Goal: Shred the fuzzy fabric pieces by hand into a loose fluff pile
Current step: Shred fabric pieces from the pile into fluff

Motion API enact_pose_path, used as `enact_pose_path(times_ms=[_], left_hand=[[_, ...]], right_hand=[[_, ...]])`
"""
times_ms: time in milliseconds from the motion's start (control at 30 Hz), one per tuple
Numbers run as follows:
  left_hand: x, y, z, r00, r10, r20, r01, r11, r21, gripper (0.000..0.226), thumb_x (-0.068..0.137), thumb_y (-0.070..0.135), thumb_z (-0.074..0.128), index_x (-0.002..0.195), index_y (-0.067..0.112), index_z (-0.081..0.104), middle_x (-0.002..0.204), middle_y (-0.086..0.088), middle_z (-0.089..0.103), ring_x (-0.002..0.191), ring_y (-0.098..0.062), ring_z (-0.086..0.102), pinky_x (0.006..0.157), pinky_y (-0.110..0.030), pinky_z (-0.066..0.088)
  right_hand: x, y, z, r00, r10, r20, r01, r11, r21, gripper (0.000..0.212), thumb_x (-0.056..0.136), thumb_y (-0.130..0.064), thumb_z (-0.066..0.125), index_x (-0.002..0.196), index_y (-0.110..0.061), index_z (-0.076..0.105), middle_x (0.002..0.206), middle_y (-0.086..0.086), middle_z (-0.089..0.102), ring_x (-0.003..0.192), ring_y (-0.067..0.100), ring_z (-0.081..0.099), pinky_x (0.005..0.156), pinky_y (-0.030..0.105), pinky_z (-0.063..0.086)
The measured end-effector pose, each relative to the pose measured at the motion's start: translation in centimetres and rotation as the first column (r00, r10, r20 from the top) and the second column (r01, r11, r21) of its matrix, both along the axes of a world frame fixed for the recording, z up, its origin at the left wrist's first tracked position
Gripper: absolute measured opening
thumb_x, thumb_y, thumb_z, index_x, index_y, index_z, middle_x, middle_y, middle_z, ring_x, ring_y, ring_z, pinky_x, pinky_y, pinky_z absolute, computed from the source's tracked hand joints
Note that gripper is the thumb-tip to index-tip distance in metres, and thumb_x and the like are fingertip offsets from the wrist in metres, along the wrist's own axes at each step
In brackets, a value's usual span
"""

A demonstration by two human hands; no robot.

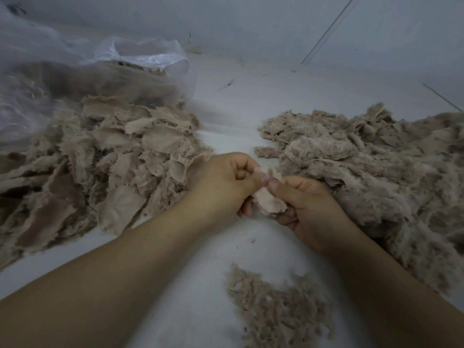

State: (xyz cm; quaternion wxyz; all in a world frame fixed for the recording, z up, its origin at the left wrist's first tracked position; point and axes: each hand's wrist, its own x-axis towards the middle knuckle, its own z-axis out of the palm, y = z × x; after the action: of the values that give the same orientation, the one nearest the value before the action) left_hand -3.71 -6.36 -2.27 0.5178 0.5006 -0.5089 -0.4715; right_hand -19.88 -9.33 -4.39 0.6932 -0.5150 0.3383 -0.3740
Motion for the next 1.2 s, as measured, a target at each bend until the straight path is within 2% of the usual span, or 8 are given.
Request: enact_pose_path(times_ms=[167, 300, 367, 500, 833, 900, 1033, 1200], left_hand=[[2.6, -1.1, 0.4, 0.809, 0.451, 0.378, -0.345, 0.884, -0.316, 0.026, 0.079, -0.006, 0.062, 0.069, 0.015, 0.051, 0.054, 0.0, 0.05, 0.049, -0.017, 0.048, 0.045, -0.027, 0.038], [4.4, -0.8, 1.2, 0.108, 0.272, 0.956, -0.101, 0.96, -0.262, 0.011, 0.075, 0.005, 0.058, 0.075, 0.015, 0.061, 0.066, 0.001, 0.045, 0.076, -0.029, 0.059, 0.059, -0.031, 0.04], [3.8, -0.4, 1.5, 0.0, 0.227, 0.974, -0.02, 0.974, -0.227, 0.005, 0.078, 0.009, 0.057, 0.076, 0.012, 0.059, 0.073, -0.003, 0.041, 0.089, -0.031, 0.055, 0.064, -0.032, 0.035], [1.8, -0.1, 1.3, 0.04, 0.422, 0.906, 0.115, 0.899, -0.424, 0.007, 0.07, 0.004, 0.057, 0.077, 0.005, 0.058, 0.085, -0.01, 0.045, 0.095, -0.034, 0.044, 0.063, -0.038, 0.032], [-2.3, -7.5, -0.6, 0.028, 0.002, 1.0, 0.231, 0.973, -0.009, 0.063, 0.088, 0.021, 0.056, 0.145, 0.008, 0.032, 0.151, -0.01, 0.032, 0.141, -0.029, 0.022, 0.115, -0.054, 0.016], [-2.5, -7.5, -1.0, 0.031, 0.021, 0.999, 0.269, 0.963, -0.028, 0.043, 0.09, 0.018, 0.051, 0.132, 0.011, 0.05, 0.142, -0.008, 0.043, 0.138, -0.027, 0.032, 0.117, -0.053, 0.012], [-0.6, -4.9, -2.2, 0.346, 0.091, 0.934, 0.34, 0.916, -0.215, 0.018, 0.086, 0.004, 0.052, 0.097, 0.005, 0.066, 0.11, -0.013, 0.062, 0.109, -0.03, 0.056, 0.097, -0.037, 0.041], [5.4, -1.4, -2.4, 0.34, 0.16, 0.927, 0.402, 0.866, -0.297, 0.021, 0.088, -0.005, 0.059, 0.105, -0.004, 0.072, 0.115, -0.018, 0.069, 0.107, -0.03, 0.066, 0.099, -0.034, 0.049]], right_hand=[[0.2, -0.2, 0.2, 0.998, -0.065, -0.023, 0.066, 0.998, 0.017, 0.036, 0.095, 0.005, 0.048, 0.067, -0.006, 0.067, 0.051, 0.001, 0.043, 0.038, 0.005, 0.028, 0.038, 0.016, 0.022], [0.2, -0.3, 0.2, 0.994, -0.106, 0.02, 0.104, 0.991, 0.08, 0.032, 0.097, 0.002, 0.046, 0.073, -0.003, 0.067, 0.055, 0.001, 0.045, 0.04, 0.005, 0.029, 0.037, 0.017, 0.024], [0.2, -0.4, 0.2, 0.993, -0.113, 0.037, 0.109, 0.989, 0.103, 0.03, 0.098, -0.001, 0.046, 0.076, -0.003, 0.066, 0.056, 0.001, 0.046, 0.041, 0.005, 0.029, 0.037, 0.016, 0.024], [0.1, -0.5, 0.2, 0.991, -0.114, 0.076, 0.103, 0.985, 0.139, 0.024, 0.098, -0.003, 0.046, 0.079, -0.001, 0.062, 0.055, 0.0, 0.045, 0.039, 0.004, 0.029, 0.035, 0.015, 0.025], [0.1, -0.3, 0.3, 0.982, -0.116, 0.147, 0.091, 0.983, 0.162, 0.023, 0.097, -0.004, 0.044, 0.079, -0.001, 0.058, 0.053, -0.001, 0.045, 0.038, 0.002, 0.03, 0.034, 0.013, 0.024], [0.1, -0.3, 0.3, 0.983, -0.12, 0.142, 0.096, 0.982, 0.161, 0.024, 0.098, -0.004, 0.044, 0.079, -0.001, 0.058, 0.053, -0.001, 0.045, 0.038, 0.002, 0.03, 0.035, 0.014, 0.023], [0.2, -0.1, 0.4, 0.983, -0.125, 0.131, 0.103, 0.981, 0.164, 0.021, 0.097, -0.004, 0.047, 0.081, -0.001, 0.059, 0.054, -0.001, 0.045, 0.039, 0.003, 0.031, 0.036, 0.014, 0.022], [0.4, 0.0, 0.6, 0.985, -0.137, 0.108, 0.119, 0.98, 0.161, 0.021, 0.099, -0.002, 0.045, 0.083, 0.001, 0.058, 0.056, 0.0, 0.044, 0.04, 0.003, 0.031, 0.037, 0.014, 0.022]])
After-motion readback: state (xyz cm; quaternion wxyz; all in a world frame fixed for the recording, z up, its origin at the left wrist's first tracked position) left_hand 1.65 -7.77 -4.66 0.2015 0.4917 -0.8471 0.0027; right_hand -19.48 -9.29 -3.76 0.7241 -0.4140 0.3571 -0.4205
